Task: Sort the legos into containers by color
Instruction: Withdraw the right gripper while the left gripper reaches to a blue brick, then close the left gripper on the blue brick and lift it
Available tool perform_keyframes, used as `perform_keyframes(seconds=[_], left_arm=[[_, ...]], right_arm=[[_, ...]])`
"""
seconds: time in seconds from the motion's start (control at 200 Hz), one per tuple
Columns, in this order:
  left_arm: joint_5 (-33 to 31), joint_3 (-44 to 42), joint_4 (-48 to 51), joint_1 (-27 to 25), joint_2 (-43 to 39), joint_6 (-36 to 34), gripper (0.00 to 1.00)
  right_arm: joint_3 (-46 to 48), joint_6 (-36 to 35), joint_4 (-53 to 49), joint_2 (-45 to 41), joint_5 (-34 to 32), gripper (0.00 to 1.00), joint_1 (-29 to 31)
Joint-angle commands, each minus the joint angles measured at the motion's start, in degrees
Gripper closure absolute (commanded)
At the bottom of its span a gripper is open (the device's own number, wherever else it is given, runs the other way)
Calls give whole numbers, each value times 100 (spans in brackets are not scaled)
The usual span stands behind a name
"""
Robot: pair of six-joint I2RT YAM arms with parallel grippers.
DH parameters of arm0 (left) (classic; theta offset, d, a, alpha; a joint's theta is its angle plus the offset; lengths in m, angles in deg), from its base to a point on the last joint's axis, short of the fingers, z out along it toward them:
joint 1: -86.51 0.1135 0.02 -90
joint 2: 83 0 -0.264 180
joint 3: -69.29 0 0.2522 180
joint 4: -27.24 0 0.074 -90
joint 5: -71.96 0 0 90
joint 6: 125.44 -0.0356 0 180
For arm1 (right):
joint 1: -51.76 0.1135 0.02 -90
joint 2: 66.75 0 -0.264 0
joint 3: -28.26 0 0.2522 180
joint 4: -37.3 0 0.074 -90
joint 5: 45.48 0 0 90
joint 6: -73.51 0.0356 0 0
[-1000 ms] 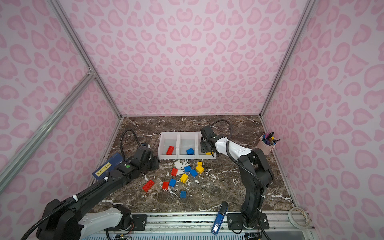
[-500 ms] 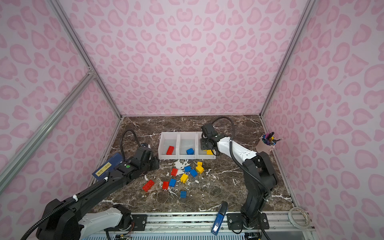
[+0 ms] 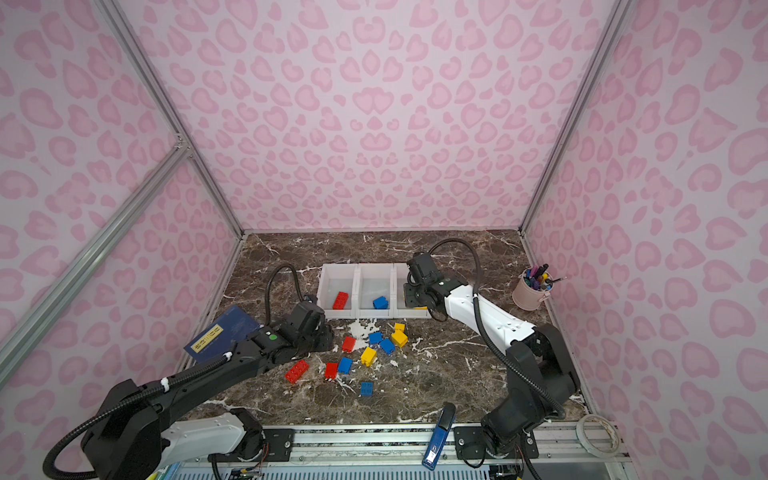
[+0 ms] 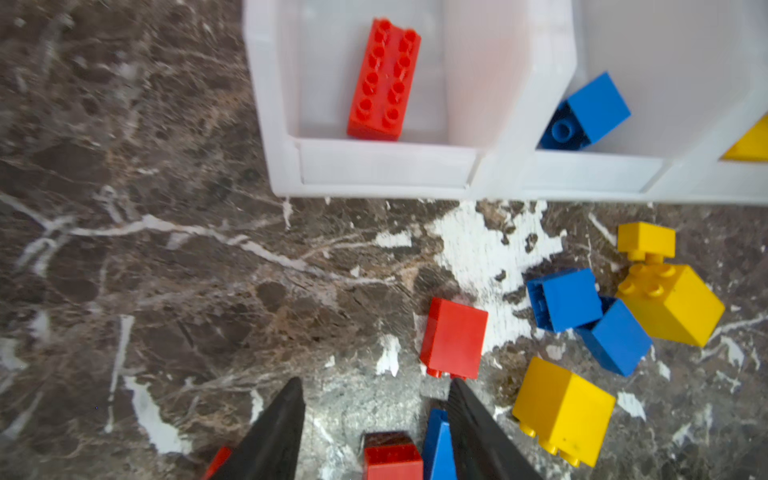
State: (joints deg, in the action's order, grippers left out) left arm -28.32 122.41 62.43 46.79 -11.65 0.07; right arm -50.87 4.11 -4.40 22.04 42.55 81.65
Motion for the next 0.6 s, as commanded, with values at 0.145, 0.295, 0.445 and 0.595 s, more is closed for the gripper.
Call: perform_keyframes(seconds=[0.145,0.295,0.445,0.595], left_arm=[[26,186,138,-624,595,-45,42],[170,202,46,-839,798,-122,43],[227,222,27,-1068,1069,-165,43],[246,309,1,-1228,1291,-184,44]], right_arm=[[480,224,-134,-697,-235,41,0],[701,316,-137,-956,-278,41,-2],[813,355,-141,-1035,-284,41,-35],[838,364,-150,-1057,-257,41,-31]])
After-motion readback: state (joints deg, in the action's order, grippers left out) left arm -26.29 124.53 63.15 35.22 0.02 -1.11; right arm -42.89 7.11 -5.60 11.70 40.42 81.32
